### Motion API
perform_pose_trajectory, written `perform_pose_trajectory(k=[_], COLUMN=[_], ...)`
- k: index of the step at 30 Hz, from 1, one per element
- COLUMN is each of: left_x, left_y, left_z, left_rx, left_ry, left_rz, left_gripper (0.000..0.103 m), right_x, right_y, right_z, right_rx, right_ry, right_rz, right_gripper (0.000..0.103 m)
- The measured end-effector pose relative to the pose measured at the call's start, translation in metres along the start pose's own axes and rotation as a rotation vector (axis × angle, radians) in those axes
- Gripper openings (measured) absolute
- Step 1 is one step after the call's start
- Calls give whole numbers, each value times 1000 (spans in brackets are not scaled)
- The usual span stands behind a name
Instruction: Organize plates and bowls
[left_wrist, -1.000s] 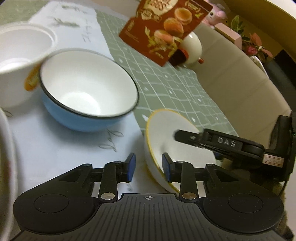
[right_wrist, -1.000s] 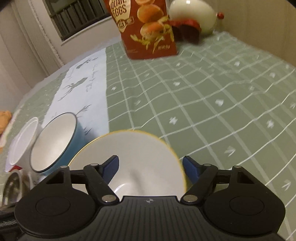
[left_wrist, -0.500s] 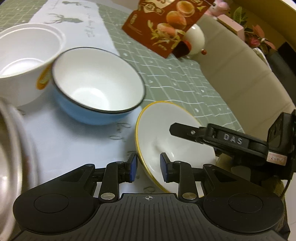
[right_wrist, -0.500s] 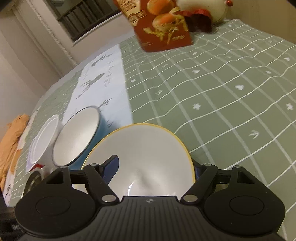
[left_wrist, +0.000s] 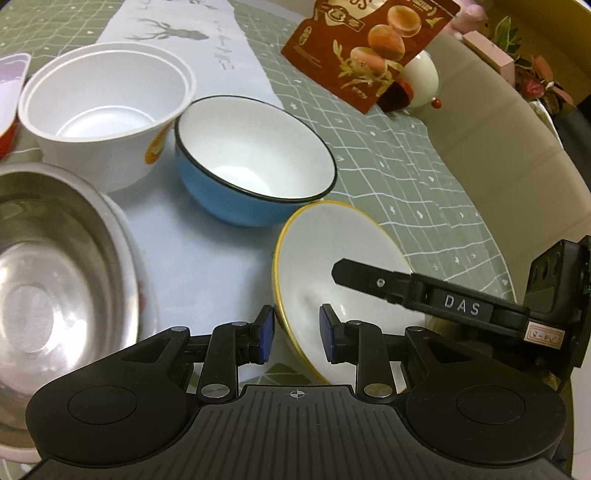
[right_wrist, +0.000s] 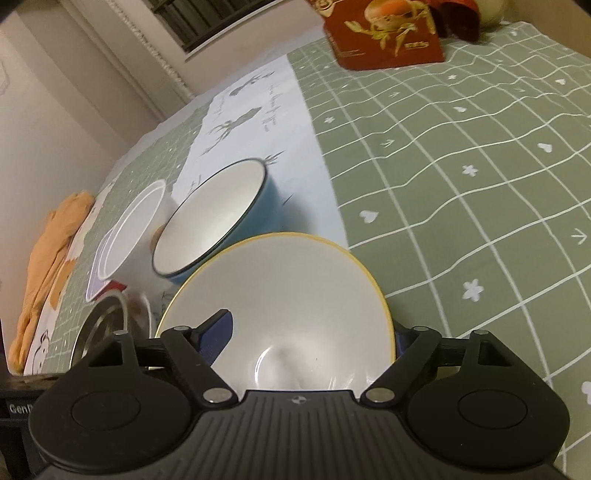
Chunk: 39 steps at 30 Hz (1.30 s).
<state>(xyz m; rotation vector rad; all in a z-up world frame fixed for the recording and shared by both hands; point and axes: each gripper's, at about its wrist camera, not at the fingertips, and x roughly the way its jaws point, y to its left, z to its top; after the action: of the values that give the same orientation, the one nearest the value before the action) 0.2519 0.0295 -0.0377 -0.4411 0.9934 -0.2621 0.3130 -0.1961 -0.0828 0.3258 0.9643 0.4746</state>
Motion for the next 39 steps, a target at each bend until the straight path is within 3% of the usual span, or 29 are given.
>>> perform_pose_trajectory(k=[15,29,33,39], left_x=[-27,-31,-37,-53], left_y=[32,39,43,60], left_z=[-13,-18,-17,15], left_rx=[-70,-75,-89,-144], left_ry=[-51,-69,-104,-148], left_rz=[45,43,47,46], left_gripper=[29,29,23,24], right_x=[6,15,14,-11], right_y=[37,54,56,61], right_z=[-25,-34,-35,-28], right_rx=[-124,-192,-223,-300], right_ry=[45,39,38,-63], right_rz=[84,60,50,-7], right_gripper=[86,87,87,87])
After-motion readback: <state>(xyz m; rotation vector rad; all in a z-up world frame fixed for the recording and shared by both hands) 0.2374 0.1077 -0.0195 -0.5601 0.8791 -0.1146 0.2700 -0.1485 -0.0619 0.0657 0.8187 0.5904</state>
